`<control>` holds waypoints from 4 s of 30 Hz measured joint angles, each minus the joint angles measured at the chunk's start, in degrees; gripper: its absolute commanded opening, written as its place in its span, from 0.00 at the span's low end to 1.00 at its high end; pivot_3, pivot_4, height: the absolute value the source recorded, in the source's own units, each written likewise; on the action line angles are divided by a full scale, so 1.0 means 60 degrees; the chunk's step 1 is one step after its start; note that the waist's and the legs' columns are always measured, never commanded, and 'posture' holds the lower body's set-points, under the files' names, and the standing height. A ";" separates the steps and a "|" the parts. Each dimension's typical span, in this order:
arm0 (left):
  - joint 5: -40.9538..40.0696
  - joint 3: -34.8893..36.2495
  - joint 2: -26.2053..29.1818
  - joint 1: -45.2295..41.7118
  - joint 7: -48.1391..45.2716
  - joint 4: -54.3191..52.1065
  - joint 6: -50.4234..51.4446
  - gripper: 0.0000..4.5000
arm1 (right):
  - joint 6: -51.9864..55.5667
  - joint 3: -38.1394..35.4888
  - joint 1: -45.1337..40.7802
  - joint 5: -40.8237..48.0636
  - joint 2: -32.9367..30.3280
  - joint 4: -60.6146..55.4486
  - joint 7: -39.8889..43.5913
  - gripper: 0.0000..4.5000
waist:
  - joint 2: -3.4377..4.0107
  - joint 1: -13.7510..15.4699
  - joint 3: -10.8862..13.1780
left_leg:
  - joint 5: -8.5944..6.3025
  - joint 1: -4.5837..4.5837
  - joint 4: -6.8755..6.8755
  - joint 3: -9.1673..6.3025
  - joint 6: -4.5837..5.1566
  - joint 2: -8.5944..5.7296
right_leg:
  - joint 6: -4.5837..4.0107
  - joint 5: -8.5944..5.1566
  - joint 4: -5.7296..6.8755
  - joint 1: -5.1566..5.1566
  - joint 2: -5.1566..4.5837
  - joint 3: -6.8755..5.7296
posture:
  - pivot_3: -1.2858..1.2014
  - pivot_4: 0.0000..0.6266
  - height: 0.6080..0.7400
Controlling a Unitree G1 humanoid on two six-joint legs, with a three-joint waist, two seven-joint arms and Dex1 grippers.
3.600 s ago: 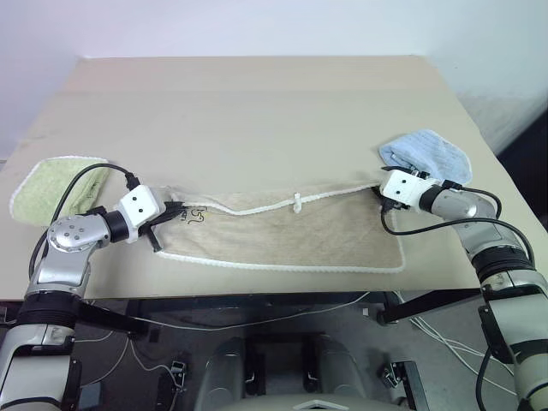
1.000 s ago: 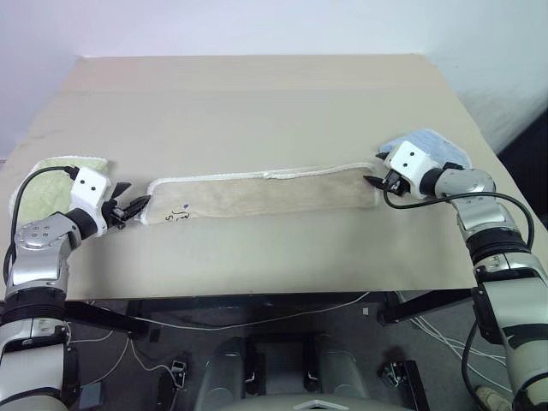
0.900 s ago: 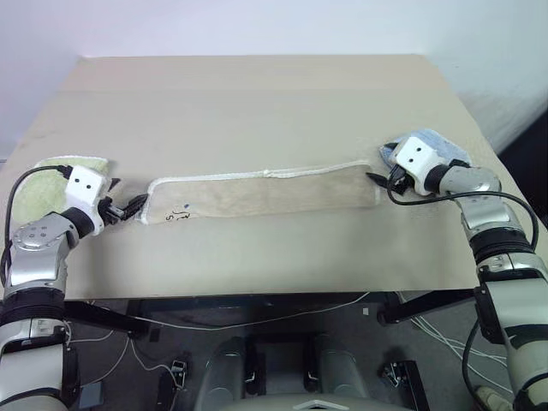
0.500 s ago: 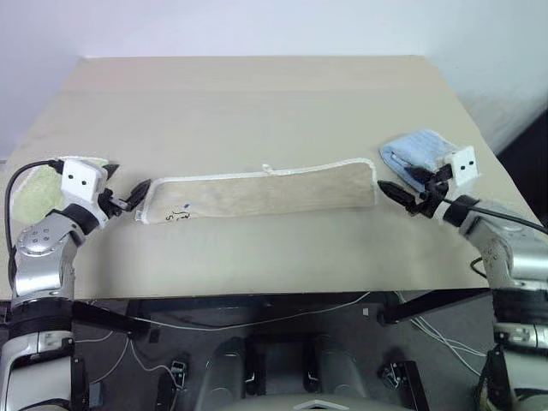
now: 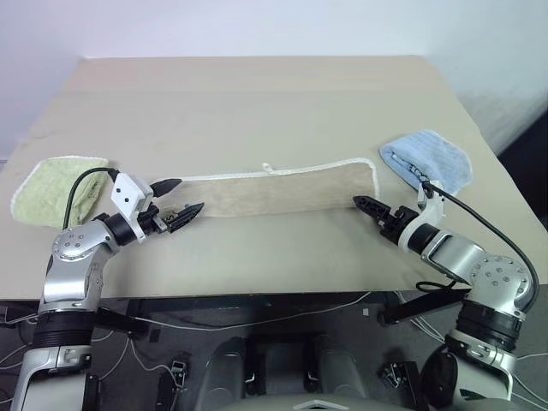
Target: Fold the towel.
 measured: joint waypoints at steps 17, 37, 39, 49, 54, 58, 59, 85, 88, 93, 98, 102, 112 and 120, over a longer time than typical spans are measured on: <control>-0.0001 -0.0021 -0.0268 0.0304 0.0192 -0.0560 0.0125 0.88 | -0.2206 -0.0879 -0.1654 0.0513 0.1229 0.2234 -0.2900 0.46 | 0.0002 -0.0016 -0.0009 | 0.0002 0.0003 0.0001 0.0003 0.0001 0.0001 | 0.0004 0.0000 0.0000 0.0008 0.0014 0.0000 | 0.52 0.24 1.00; 0.0097 -0.0025 -0.0364 0.0145 0.0219 -0.0383 -0.0075 0.88 | -0.3585 -0.0120 -0.1551 0.0012 -0.1523 0.2462 -0.0995 0.01 | 0.0025 -0.0014 0.0002 | -0.0006 -0.0006 -0.0006 0.0006 0.0015 -0.0005 | 0.0007 -0.0002 -0.0010 -0.0003 0.0005 0.0001 | 0.52 0.24 1.00; 0.0103 -0.0023 -0.0367 0.0145 0.0223 -0.0382 -0.0087 0.88 | -0.3619 0.0638 -0.1547 -0.0466 -0.2078 0.2098 -0.0280 0.01 | 0.0027 -0.0029 0.0004 | -0.0007 -0.0006 -0.0007 0.0007 0.0016 -0.0003 | 0.0008 -0.0002 -0.0010 -0.0004 0.0005 0.0002 | 0.52 0.24 1.00; 0.0128 -0.0030 -0.0486 0.0144 0.0313 -0.0397 -0.0111 0.88 | -0.5218 0.7901 -0.1150 -0.4854 -0.3686 -0.0582 0.4265 0.01 | 0.0030 0.0043 0.0007 | -0.0010 -0.0011 -0.0007 0.0015 0.0022 -0.0003 | 0.0012 -0.0005 -0.0010 -0.0017 0.0000 0.0009 | 0.52 0.24 1.00; 0.0124 -0.0027 -0.0532 0.0432 0.0483 -0.0603 -0.0095 0.88 | -0.6190 0.9266 -0.1146 -0.6590 -0.3283 0.0006 0.4771 0.01 | 0.0022 0.0038 0.0005 | -0.0008 -0.0014 0.0001 0.0013 0.0016 -0.0006 | 0.0011 -0.0004 -0.0010 -0.0014 -0.0007 0.0004 | 0.52 0.24 1.00; 0.0112 0.0001 -0.0534 0.0754 0.0625 -0.0940 -0.0054 0.88 | -0.6553 0.9344 -0.1101 -0.7244 -0.3139 0.0323 0.4974 0.01 | 0.0022 0.0024 0.0005 | 0.0007 -0.0014 0.0000 0.0013 -0.0009 -0.0005 | 0.0010 -0.0004 -0.0011 -0.0015 -0.0007 0.0004 | 0.52 0.24 1.00; 0.0107 -0.0002 -0.0535 0.0823 0.0640 -0.1002 -0.0048 0.88 | -0.6584 0.9307 -0.1100 -0.7291 -0.3084 0.0340 0.5024 0.05 | 0.0022 0.0020 0.0005 | 0.0007 -0.0014 0.0000 0.0013 -0.0010 -0.0004 | 0.0010 -0.0004 -0.0011 -0.0015 -0.0007 0.0004 | 0.52 0.24 1.00; -0.2723 0.0779 -0.1476 0.2194 0.2270 -0.3356 0.3319 0.88 | -0.7273 0.5884 -0.1178 -0.6270 -0.2802 0.1445 0.6513 0.00 | 0.0022 -0.0011 0.0006 | -0.0016 -0.0011 -0.0002 0.0005 0.0028 -0.0001 | 0.0008 -0.0004 -0.0013 -0.0010 -0.0005 0.0004 | 0.52 0.24 1.00; -0.3473 0.0823 -0.1795 0.2669 0.2898 -0.4141 0.4221 0.88 | -0.8365 0.6235 -0.1798 -0.6905 -0.2111 0.3222 0.6359 0.00 | 0.0022 -0.0011 0.0006 | 0.0010 -0.0010 -0.0001 0.0006 -0.0014 -0.0003 | 0.0009 -0.0004 -0.0012 -0.0007 0.0002 0.0004 | 0.52 0.24 1.00; -0.3879 0.0829 -0.2227 0.3489 0.4186 -0.4661 0.5349 0.88 | -1.0049 0.6872 -0.2222 -0.7953 -0.1497 0.5677 0.6430 0.00 | 0.0022 0.0018 0.0006 | 0.0011 -0.0006 0.0002 0.0005 -0.0016 -0.0011 | 0.0010 -0.0004 -0.0013 0.0004 -0.0002 0.0003 | 0.52 0.24 1.00; -0.5097 0.1350 -0.3384 0.3690 0.5987 -0.5151 0.6148 0.88 | -1.0852 0.6890 -0.2383 -0.8281 -0.1439 0.6158 0.6737 0.00 | 0.0005 -0.0014 -0.0008 | 0.0010 0.0019 0.0003 -0.0004 -0.0018 -0.0005 | 0.0009 -0.0005 -0.0012 0.0026 -0.0008 0.0003 | 0.52 0.24 1.00; -0.6366 0.1824 -0.4040 0.3545 0.7404 -0.5328 0.6656 1.00 | -1.0839 0.6604 -0.2246 -0.7903 -0.1444 0.5576 0.7183 0.00 | 0.0009 -0.0003 -0.0006 | 0.0010 0.0017 0.0003 -0.0005 -0.0018 -0.0005 | 0.0009 -0.0004 -0.0012 0.0026 -0.0010 0.0003 | 0.52 0.24 1.00; -0.9036 0.2336 -0.5036 0.2026 1.0736 -0.4486 0.7070 1.00 | -1.0194 0.5833 -0.2008 -0.6883 -0.1767 0.3003 0.7601 0.00 | 0.0025 0.0206 -0.0020 | -0.0013 0.0024 0.0012 -0.0027 0.0023 -0.0021 | 0.0005 -0.0003 -0.0011 0.0046 -0.0018 -0.0013 | 0.52 0.24 1.00; -0.9347 0.2290 -0.4916 0.0750 1.1457 -0.3262 0.7325 0.96 | -0.9875 0.5811 -0.1563 -0.6772 -0.1717 0.2356 0.7245 0.00 | 0.0041 0.0373 -0.0030 | -0.0013 0.0025 0.0017 -0.0042 0.0024 -0.0036 | 0.0003 -0.0004 -0.0014 0.0063 -0.0025 -0.0025 | 0.52 0.24 1.00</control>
